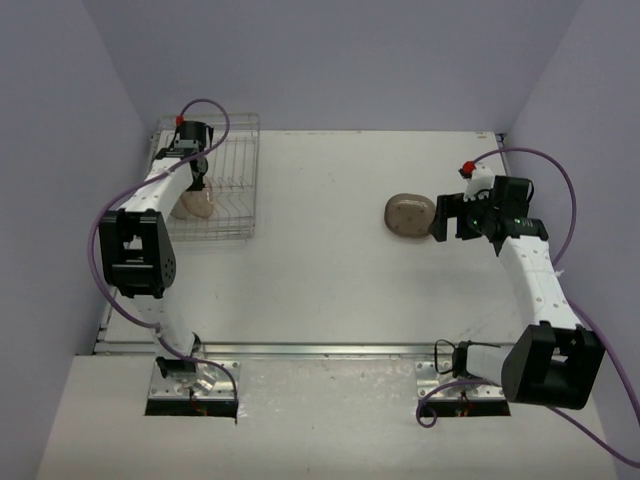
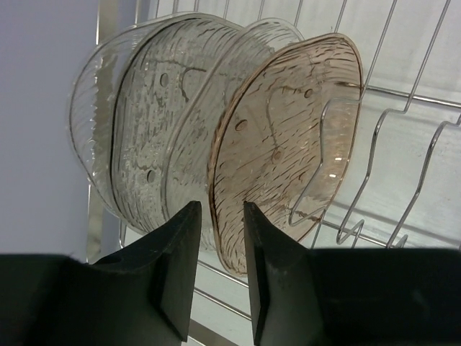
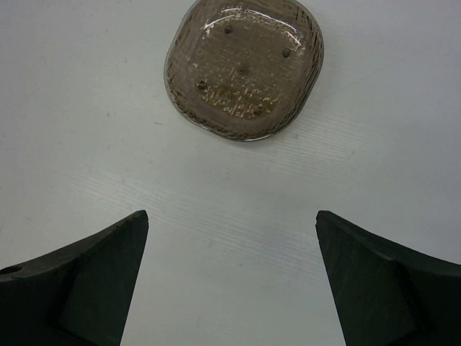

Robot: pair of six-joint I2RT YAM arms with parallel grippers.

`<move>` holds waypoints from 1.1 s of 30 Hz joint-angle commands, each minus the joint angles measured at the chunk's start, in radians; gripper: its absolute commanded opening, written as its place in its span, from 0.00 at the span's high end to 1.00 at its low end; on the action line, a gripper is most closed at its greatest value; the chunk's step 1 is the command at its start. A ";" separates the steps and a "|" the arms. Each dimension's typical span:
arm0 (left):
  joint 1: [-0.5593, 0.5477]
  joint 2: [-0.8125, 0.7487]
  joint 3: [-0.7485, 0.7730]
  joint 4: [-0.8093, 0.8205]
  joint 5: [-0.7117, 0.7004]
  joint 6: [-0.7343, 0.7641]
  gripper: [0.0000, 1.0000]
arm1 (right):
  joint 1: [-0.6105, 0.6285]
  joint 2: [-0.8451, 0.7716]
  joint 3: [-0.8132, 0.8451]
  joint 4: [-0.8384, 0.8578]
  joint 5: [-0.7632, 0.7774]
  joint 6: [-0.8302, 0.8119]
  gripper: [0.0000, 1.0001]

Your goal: Unload the plates from the dish rack

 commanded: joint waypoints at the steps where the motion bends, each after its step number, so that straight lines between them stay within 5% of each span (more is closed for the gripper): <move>1: -0.003 0.026 -0.001 0.053 -0.025 -0.023 0.77 | -0.002 0.002 0.015 0.021 -0.016 0.016 0.01; 8: -0.003 0.037 0.019 0.053 -0.065 -0.014 1.00 | -0.002 0.004 0.024 0.010 -0.011 0.015 0.01; 19: -0.021 -0.143 0.035 0.134 -0.224 0.146 1.00 | -0.002 0.010 0.063 -0.004 -0.045 0.035 0.01; 27: -0.213 -0.345 -0.099 0.495 -0.460 0.496 1.00 | -0.002 0.016 0.097 -0.020 -0.073 0.047 0.01; 30: -0.266 -0.389 -0.054 0.351 -0.377 0.376 1.00 | -0.002 0.010 0.105 -0.014 -0.130 0.100 0.01; 33: -0.277 -0.428 0.027 0.118 -0.059 0.172 1.00 | -0.002 0.002 0.095 0.033 -0.257 0.202 0.01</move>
